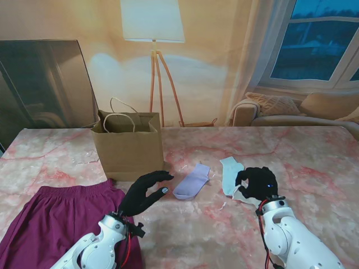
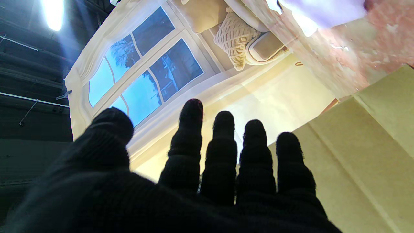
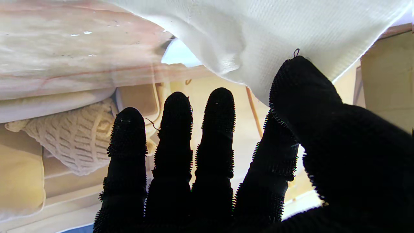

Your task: Fold the socks and the shorts into the kraft paper bag

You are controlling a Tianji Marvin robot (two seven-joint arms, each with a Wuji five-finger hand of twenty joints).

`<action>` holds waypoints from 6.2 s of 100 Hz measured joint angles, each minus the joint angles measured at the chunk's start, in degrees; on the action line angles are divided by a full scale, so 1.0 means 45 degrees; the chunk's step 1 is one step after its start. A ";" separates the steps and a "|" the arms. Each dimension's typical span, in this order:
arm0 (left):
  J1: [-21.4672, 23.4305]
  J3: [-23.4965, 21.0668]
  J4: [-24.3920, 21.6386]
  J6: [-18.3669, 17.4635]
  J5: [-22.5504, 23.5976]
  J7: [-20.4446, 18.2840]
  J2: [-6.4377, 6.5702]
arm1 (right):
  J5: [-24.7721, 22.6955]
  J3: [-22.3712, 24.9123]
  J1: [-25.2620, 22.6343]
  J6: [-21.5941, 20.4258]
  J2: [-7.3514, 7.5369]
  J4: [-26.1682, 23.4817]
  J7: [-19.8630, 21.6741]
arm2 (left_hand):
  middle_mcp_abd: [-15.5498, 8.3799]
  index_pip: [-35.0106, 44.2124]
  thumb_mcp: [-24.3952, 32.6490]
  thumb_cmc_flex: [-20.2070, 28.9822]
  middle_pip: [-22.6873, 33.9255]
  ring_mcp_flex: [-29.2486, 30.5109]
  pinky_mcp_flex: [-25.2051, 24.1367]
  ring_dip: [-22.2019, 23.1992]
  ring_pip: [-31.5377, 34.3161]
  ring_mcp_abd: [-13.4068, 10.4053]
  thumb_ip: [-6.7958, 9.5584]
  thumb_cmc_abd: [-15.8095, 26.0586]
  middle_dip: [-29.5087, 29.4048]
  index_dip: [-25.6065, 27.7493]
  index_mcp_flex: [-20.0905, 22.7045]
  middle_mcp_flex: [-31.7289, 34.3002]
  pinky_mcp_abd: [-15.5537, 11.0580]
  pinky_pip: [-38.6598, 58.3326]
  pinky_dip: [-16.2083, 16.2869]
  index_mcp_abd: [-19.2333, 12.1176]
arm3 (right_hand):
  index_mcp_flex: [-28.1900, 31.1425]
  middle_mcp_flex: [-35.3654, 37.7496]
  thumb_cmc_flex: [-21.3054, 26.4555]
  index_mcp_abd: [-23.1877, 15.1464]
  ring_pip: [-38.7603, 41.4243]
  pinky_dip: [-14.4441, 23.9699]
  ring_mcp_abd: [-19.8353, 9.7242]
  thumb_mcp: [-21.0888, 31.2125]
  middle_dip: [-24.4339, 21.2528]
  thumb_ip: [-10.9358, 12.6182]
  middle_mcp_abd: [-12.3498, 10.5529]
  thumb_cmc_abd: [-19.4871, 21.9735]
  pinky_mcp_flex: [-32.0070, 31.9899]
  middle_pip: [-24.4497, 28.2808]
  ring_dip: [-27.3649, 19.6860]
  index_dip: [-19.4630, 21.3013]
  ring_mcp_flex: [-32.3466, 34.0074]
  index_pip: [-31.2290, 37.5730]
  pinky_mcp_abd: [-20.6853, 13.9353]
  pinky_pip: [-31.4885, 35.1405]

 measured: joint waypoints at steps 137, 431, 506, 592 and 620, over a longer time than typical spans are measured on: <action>0.0067 -0.0078 -0.0033 -0.0023 0.0017 0.0030 0.0000 | 0.0181 0.4634 -0.2578 -0.1115 0.0372 -0.2627 0.4399 | 0.0000 0.0000 -0.0005 0.0001 -0.0021 0.0001 0.0000 0.0000 0.0000 0.0000 0.0104 0.0004 0.0020 0.0017 0.0001 0.0002 0.0020 -0.0003 0.0000 -0.0007 | -0.1091 -0.1889 -0.0047 -0.0494 -0.1279 0.0342 -0.0037 0.0214 -0.1373 -0.0002 0.0165 0.1257 -0.1261 -0.1325 -0.0990 0.2759 -0.1975 -0.0532 -0.0008 -0.1197; 0.0000 -0.0023 -0.0052 0.0014 -0.0092 -0.0393 0.0062 | -0.0760 0.2433 -0.1945 0.1751 0.0616 -0.2878 0.4251 | 0.0000 0.0000 -0.0008 0.0001 -0.0087 0.0002 0.0000 0.0000 0.0000 0.0000 0.0106 0.0049 0.0021 0.0020 0.0014 0.0002 0.0029 -0.0006 -0.0001 -0.0008 | 0.0100 0.4261 0.0545 0.0146 0.0405 -0.0576 0.0279 0.0850 -0.1389 0.0250 0.0575 -0.2743 0.5772 -0.1008 -0.1798 0.3475 0.5804 0.0000 0.0023 0.4372; -0.2756 0.2616 0.1129 0.1044 -0.0226 -0.0442 -0.0110 | 0.0635 0.2199 -0.3730 0.2332 -0.0227 -0.6658 0.1685 | 0.0369 -0.1200 0.1967 -0.0554 -0.0262 -0.0847 -0.0164 0.0073 -0.0023 0.0284 -0.0294 -0.4926 0.0162 -0.0427 -0.2079 -0.1392 0.0133 -0.0211 -0.0021 0.1707 | 0.0688 0.4751 0.0535 0.1213 0.2792 -0.0879 0.0732 0.0686 -0.0744 0.0250 0.1029 -0.2724 0.5994 -0.0074 -0.0886 0.2227 0.5872 0.0007 0.0348 0.5031; -0.4888 0.5031 0.3802 0.0345 -0.0561 0.0406 -0.1294 | 0.1333 0.0404 -0.3174 0.2597 -0.0666 -0.7379 0.0530 | 0.0685 -0.1925 0.5832 -0.1639 -0.0305 -0.1800 -0.0607 0.0074 -0.0297 0.0330 -0.1095 -0.7439 0.0138 -0.0756 -0.3112 -0.2646 0.0163 -0.0502 -0.0299 0.2396 | 0.0688 0.4751 0.0535 0.1363 0.2802 -0.0912 0.0756 0.0653 -0.0610 0.0250 0.1055 -0.2449 0.5996 -0.0074 -0.0885 0.2145 0.5873 0.0007 0.0365 0.5191; -0.4899 0.5158 0.4410 0.0297 -0.0283 0.2012 -0.1686 | 0.1308 0.0116 -0.3201 0.2628 -0.0722 -0.7677 0.0364 | 0.0684 0.1925 0.5807 -0.0381 0.1008 0.1197 0.0885 0.1041 0.1368 0.0486 -0.1095 -0.6517 0.1144 0.1421 -0.1507 0.0650 0.0687 0.2545 0.0932 0.0989 | 0.0688 0.4751 0.0535 0.1374 0.2803 -0.0912 0.0759 0.0533 -0.0609 0.0250 0.1058 -0.2353 0.5996 -0.0017 -0.0885 0.2140 0.5873 0.0007 0.0371 0.5198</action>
